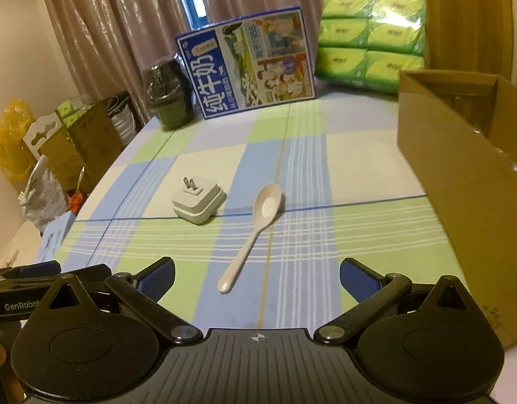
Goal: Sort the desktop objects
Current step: 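Grasp white plug adapter with left tool while right tool grasps white spoon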
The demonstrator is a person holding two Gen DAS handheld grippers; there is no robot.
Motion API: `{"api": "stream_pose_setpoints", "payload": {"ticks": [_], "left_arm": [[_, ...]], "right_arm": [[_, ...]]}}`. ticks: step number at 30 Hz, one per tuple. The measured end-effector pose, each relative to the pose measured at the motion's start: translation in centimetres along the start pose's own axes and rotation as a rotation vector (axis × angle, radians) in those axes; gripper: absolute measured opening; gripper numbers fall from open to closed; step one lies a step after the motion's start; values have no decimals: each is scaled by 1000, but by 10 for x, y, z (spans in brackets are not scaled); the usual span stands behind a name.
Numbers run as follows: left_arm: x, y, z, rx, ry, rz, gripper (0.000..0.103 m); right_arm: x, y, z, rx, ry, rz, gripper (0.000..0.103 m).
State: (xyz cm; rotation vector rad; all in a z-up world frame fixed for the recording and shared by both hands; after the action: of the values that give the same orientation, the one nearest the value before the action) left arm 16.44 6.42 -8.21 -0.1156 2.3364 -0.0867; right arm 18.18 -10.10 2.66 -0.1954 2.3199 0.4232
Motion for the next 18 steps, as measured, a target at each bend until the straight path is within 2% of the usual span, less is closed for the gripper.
{"api": "stream_pose_setpoints", "payload": {"ticks": [5,11,18], "left_arm": [[-10,6,17,-11,9,27,102],[-24,14,44,-11,32,6,102],[-38,15,69,-25,19,44,102]], "right_arm": [[-5,-5,26,-3,19,23,101],[-10,-14,49,4,36,53,101],[-21,-18,72,27,8,27,101]]}}
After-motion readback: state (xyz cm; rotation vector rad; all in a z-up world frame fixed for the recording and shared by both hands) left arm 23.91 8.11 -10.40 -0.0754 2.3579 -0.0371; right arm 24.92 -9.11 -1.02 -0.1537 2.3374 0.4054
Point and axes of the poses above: each gripper's, at about its wrist camera, not at the fingertips, and z roughly the way its jaws point, y to its left, x to its underside, the point moved 3 cm from there along z, roughly the way its jaws point
